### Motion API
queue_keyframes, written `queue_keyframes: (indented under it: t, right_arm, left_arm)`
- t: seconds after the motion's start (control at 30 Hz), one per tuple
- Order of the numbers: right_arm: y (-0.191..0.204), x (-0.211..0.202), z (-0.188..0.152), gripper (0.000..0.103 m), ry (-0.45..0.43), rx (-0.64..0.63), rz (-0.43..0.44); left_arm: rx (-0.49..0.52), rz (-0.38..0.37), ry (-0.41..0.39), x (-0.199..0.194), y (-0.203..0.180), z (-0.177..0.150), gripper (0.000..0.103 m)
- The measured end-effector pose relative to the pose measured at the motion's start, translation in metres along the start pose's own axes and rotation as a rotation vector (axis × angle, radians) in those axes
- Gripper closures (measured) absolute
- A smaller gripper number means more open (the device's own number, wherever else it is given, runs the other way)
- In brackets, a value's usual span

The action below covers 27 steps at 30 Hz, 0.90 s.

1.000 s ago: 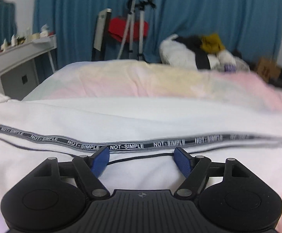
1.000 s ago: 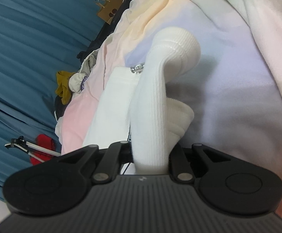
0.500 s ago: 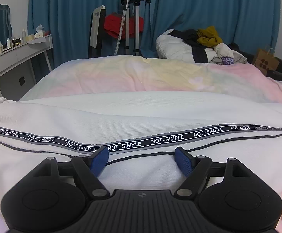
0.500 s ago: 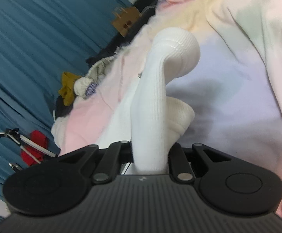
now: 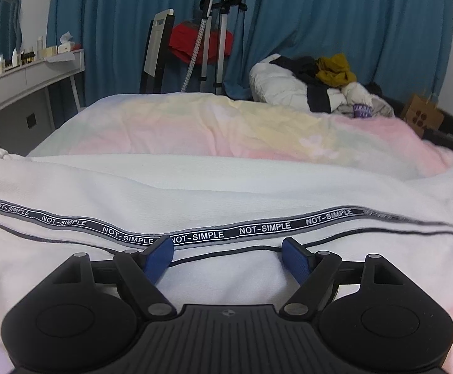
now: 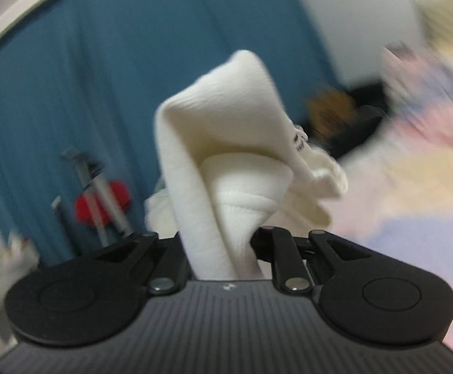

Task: Fold clothes

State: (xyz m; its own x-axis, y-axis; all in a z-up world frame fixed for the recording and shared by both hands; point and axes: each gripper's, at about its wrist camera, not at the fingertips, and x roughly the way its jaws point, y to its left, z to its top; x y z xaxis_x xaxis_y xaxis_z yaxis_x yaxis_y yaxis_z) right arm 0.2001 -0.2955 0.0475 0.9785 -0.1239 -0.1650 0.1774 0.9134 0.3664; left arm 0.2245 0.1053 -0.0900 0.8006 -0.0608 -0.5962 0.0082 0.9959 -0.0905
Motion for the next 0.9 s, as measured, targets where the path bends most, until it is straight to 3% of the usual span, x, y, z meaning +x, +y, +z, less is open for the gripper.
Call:
queue_keyframes:
  t: [0.07,0.2,0.3,0.4,0.53,0.67,0.83,0.9]
  right_arm:
    - [0.049,-0.011,-0.011,0.088,0.0,-0.158,0.081]
    - [0.124,-0.031,-0.075,0.087,0.061,-0.423,0.2]
    - [0.152,-0.037,-0.151,0.087,0.183,-0.624,0.273]
    - [0.16,-0.032,-0.213,0.086,0.334,-0.748,0.294]
    - [0.157,-0.036,-0.207,0.086,0.31,-0.679,0.278]
    - [0.174,-0.064,-0.203,0.086,0.197,-0.729,0.37]
    - [0.182,-0.045,-0.23,0.086,0.322,-0.654,0.385]
    - [0.186,-0.047,-0.224,0.086,0.291,-0.631,0.405]
  left_arm:
    - [-0.031,-0.022,-0.008,-0.004,0.004,0.003,0.026]
    - [-0.099,-0.062,-0.045,-0.018,0.014,0.01,0.028]
    - [-0.137,-0.075,-0.08,-0.03,0.019,0.013,0.028]
    - [-0.155,-0.08,-0.096,-0.04,0.022,0.015,0.028]
    - [-0.179,-0.087,-0.117,-0.053,0.027,0.018,0.028]
    - [-0.214,-0.089,-0.171,-0.067,0.031,0.026,0.027]
    - [-0.239,-0.078,-0.188,-0.073,0.033,0.027,0.026]
    - [-0.264,-0.086,-0.177,-0.072,0.035,0.027,0.026]
